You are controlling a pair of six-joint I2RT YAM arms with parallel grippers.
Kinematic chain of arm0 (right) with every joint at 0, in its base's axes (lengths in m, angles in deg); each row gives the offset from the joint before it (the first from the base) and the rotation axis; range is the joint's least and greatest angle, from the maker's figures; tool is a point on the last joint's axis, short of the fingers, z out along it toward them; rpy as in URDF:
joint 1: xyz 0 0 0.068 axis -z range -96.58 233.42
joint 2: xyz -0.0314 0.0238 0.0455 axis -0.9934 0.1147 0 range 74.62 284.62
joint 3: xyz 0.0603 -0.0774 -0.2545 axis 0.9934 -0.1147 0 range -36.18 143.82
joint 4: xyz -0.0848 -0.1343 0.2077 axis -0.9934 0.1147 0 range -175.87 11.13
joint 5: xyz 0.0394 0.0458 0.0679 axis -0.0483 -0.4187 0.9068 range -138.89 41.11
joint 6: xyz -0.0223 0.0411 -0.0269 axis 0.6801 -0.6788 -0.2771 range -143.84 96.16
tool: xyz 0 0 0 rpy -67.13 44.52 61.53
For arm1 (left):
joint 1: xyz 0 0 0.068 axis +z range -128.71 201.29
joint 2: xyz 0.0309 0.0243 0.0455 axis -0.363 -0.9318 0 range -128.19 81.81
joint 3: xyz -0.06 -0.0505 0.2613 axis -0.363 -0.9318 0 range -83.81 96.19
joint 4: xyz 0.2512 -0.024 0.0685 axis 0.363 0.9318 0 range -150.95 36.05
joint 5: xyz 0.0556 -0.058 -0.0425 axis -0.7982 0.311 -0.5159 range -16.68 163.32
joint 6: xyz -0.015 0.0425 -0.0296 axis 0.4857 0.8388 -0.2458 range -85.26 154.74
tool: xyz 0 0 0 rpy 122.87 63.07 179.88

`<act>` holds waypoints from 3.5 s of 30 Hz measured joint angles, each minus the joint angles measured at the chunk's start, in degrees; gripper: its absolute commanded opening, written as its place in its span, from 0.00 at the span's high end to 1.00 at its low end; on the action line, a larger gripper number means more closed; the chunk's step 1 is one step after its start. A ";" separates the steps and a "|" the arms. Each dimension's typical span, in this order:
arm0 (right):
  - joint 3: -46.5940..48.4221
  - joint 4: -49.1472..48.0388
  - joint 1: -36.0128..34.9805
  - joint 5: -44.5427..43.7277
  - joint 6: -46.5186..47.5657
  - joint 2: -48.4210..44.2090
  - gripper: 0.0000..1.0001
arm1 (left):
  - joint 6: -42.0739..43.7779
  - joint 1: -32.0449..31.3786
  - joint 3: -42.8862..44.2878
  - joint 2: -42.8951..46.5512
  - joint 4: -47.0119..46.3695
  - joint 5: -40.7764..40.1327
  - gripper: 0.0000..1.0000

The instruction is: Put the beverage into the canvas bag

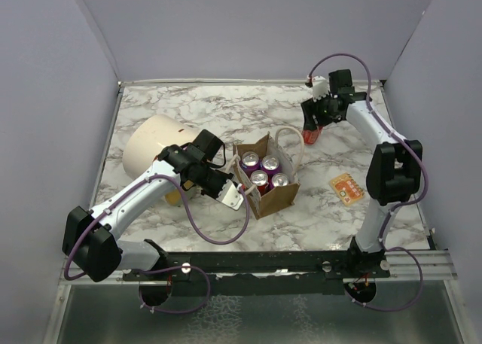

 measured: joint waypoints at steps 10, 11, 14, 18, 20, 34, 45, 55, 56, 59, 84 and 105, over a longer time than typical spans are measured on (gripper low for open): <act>0.61 3.06 0.00 1.55 -0.04 -15.19 0.99 | 0.00 0.00 0.00 0.00 0.00 0.55 1.00; 1.09 3.41 0.00 2.01 -0.07 -17.07 0.99 | 0.02 0.00 0.00 0.00 0.00 0.63 1.00; 2.38 4.15 0.00 3.80 -0.31 -21.33 0.99 | 0.04 0.00 0.00 0.00 0.00 0.83 1.00; 4.76 5.14 -0.07 7.89 -0.98 -25.29 0.99 | 0.04 0.00 0.00 0.00 0.00 1.22 1.00; 5.66 5.14 -0.63 10.21 -1.27 -26.82 0.99 | 0.04 0.00 0.00 0.00 0.00 1.27 1.00; 0.42 5.88 -12.46 23.85 3.23 -31.98 0.99 | 0.04 0.00 0.00 0.00 0.00 1.29 1.00; -4.83 14.08 -21.55 27.63 11.98 -31.80 0.99 | 0.04 0.00 0.00 0.00 0.00 1.27 1.00; -8.96 14.73 -24.24 26.88 13.55 -29.92 0.99 | 0.04 0.00 0.00 0.00 0.00 1.27 1.00; -9.16 14.75 -24.33 26.86 13.57 -29.83 0.99 | 0.04 0.00 0.00 0.00 0.00 1.27 1.00; -9.79 14.88 -24.61 26.91 13.84 -29.77 0.99 | 0.04 0.00 0.00 0.00 0.00 1.27 1.00; -13.00 19.21 -25.86 27.43 16.57 -28.30 0.99 | 0.04 0.00 0.04 0.00 0.11 1.36 1.00; -16.76 16.59 -29.66 22.53 16.83 -28.02 0.99 | -1.95 1.77 3.91 0.57 1.75 6.25 1.00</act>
